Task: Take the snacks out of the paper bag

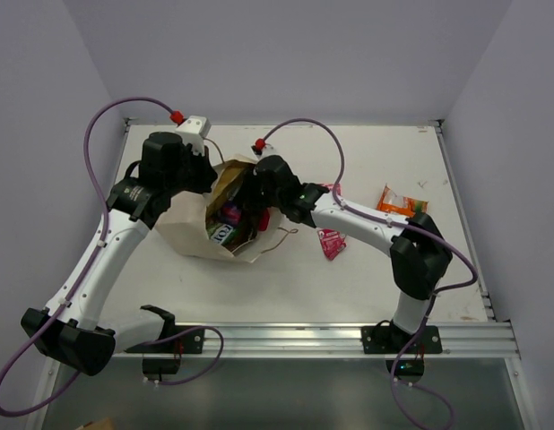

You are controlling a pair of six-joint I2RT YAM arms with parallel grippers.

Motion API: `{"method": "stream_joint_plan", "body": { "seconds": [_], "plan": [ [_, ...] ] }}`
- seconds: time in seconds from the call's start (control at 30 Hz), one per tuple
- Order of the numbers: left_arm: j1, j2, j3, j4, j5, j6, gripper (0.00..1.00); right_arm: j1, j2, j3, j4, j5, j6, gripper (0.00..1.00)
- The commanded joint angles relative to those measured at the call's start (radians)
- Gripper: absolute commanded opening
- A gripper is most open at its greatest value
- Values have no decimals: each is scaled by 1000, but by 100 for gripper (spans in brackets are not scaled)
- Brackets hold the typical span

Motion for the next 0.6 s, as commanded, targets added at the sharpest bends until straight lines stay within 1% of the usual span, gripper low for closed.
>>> {"method": "stream_joint_plan", "body": {
  "seconds": [0.0, 0.03, 0.07, 0.13, 0.27, 0.33, 0.4, 0.43, 0.47, 0.5, 0.57],
  "plan": [
    [-2, -9, -5, -17, -28, 24, 0, -1, -109, -11, 40, 23, -51, 4],
    [-2, -6, -5, -17, -39, 24, 0, -3, -132, -7, 17, 15, -80, 1],
    [-2, -6, -7, -17, -45, 24, 0, -1, -156, 4, -26, 3, -99, 0],
    [-2, -8, -8, -17, -63, 24, 0, -1, -241, 15, -66, 1, -151, 0],
    [-2, -2, -7, -20, -76, 30, 0, -18, -367, 85, -212, -45, -205, 0],
    [-2, 3, -8, -23, -76, 31, 0, -59, -449, 88, -241, -62, -212, 0],
    [-2, 3, -11, -23, -76, 34, 0, -144, -508, 68, -257, -109, -212, 0],
    [-2, 3, -11, -25, -76, 37, 0, -176, -563, 49, -258, -125, -212, 0],
    [-2, 5, -13, -25, -76, 40, 0, -214, -586, 38, -257, -138, -214, 0],
    [-2, 3, -14, -28, -76, 47, 0, -292, -607, 30, -258, -164, -220, 0],
    [-2, 3, -14, -31, -76, 66, 0, -368, -646, 10, -263, -172, -241, 0]
  ]
}}
